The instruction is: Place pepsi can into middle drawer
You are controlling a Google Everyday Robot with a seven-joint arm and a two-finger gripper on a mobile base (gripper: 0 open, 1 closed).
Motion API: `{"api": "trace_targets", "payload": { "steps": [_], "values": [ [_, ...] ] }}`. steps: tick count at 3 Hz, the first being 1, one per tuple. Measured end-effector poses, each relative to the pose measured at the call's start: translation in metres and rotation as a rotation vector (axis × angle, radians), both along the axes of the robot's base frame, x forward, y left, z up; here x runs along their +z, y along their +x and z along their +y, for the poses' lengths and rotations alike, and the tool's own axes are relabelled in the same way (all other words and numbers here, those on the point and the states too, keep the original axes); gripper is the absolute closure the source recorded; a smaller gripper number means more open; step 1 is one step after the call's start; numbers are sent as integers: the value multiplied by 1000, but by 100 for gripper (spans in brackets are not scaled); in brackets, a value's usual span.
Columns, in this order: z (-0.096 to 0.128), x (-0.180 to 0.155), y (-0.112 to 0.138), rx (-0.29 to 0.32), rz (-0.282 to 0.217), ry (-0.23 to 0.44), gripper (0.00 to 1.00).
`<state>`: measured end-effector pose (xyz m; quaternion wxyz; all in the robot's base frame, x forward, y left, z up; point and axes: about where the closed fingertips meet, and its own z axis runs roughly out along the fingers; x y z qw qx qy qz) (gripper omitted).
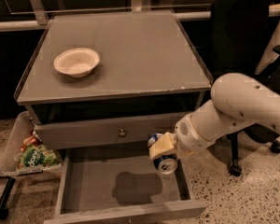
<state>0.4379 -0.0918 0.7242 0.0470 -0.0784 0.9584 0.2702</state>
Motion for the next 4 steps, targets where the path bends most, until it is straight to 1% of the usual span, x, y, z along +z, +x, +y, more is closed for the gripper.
{"api": "trace_targets", "payload": {
  "steps": [1,2,3,4],
  "values": [
    [22,-54,9,-33,21,69,100],
    [22,-54,9,-33,21,69,100],
    [28,-73,12,-34,47,84,100],
    [36,-117,17,-51,58,105,100]
  ]
}}
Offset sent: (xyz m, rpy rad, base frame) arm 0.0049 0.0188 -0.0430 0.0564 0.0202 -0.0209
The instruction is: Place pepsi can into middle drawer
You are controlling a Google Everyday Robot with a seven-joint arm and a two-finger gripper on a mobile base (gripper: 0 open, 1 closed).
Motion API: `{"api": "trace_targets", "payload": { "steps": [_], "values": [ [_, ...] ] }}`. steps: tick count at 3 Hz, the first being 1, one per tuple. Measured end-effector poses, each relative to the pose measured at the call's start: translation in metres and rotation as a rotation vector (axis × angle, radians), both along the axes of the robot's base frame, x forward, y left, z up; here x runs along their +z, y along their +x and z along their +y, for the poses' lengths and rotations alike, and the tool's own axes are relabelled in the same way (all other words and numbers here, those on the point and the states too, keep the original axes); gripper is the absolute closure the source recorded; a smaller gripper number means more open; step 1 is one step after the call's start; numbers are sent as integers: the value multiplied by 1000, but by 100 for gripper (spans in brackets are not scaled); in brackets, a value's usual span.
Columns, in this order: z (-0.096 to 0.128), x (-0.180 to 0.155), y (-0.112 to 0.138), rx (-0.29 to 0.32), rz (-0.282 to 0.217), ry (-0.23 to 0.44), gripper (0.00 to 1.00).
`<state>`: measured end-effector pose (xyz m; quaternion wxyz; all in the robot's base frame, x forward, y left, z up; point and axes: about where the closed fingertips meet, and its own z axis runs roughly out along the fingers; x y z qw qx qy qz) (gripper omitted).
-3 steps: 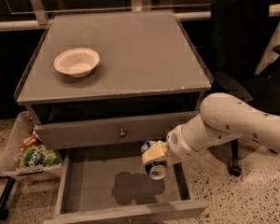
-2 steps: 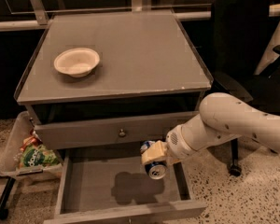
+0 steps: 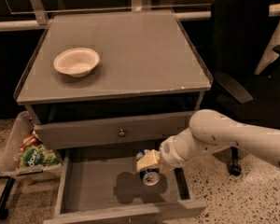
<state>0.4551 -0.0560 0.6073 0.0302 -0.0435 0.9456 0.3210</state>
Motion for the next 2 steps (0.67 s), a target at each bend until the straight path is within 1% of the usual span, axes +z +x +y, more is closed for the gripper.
{"api": "trace_targets", "payload": {
  "steps": [1,2],
  "values": [
    [26,-84,26,-80,-2,61,100],
    [26,-84,26,-80,-2,62,100]
  ]
}}
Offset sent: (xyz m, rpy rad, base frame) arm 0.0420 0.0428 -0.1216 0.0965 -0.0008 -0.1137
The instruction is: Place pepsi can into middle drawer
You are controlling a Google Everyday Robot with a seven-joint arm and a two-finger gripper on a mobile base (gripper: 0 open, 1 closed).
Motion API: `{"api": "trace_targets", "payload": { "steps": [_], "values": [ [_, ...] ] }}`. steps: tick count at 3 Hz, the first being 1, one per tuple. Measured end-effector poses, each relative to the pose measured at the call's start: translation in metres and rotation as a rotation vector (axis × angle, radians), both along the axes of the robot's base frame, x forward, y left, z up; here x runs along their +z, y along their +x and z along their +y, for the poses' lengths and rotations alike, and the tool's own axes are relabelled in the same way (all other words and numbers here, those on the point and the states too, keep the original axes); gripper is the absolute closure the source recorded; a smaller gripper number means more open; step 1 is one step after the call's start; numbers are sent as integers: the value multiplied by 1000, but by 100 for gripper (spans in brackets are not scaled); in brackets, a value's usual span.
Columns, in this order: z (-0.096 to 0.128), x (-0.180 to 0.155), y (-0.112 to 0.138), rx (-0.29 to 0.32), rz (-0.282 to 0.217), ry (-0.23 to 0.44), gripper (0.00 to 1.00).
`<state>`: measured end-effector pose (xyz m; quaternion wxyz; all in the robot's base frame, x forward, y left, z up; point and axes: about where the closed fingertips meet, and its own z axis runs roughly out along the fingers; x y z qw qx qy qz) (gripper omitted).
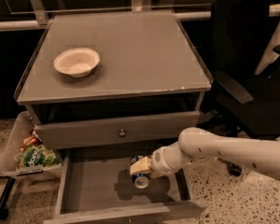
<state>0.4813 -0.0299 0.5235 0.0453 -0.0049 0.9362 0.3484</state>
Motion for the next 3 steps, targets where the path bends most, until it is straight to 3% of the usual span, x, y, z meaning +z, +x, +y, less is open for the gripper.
{"api": "trace_targets", "payload": {
  "steps": [1,3],
  "values": [
    [6,-11,-2,1,11,18,100],
    [25,-66,7,-68,18,31,100]
  ]
}}
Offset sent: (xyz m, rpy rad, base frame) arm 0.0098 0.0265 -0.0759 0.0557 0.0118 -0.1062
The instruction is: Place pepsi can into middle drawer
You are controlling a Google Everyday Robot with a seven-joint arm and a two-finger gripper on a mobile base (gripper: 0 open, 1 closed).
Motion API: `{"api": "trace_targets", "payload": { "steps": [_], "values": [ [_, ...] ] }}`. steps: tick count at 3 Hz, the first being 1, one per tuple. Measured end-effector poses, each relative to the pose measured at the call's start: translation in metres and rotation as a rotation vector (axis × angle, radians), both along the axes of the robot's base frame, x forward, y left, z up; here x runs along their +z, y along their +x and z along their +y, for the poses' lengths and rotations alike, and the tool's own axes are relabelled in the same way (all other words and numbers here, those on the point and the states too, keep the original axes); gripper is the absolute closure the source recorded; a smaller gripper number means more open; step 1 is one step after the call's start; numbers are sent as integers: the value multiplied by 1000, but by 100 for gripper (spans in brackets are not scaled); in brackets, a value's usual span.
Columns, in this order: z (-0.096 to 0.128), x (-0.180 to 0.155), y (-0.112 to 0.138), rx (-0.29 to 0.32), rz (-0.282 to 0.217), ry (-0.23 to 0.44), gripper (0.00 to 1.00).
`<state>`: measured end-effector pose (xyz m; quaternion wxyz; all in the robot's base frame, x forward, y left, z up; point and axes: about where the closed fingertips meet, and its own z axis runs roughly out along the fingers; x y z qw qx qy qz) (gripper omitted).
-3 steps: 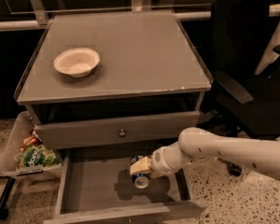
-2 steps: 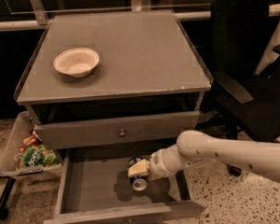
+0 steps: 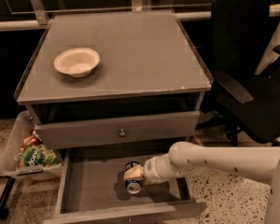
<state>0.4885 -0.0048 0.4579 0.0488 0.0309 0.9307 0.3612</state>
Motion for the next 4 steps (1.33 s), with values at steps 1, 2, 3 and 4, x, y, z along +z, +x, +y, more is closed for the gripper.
{"api": "trace_targets", "payload": {
  "steps": [1,2,3,4],
  "values": [
    [10,-27,5,-18,4,-20,100],
    [16,-54,3,-27,28,-36,100],
    [16,-73,-5,-32,63,-55,100],
    [14,-88,-15,-26,101,-71,100]
  ]
}}
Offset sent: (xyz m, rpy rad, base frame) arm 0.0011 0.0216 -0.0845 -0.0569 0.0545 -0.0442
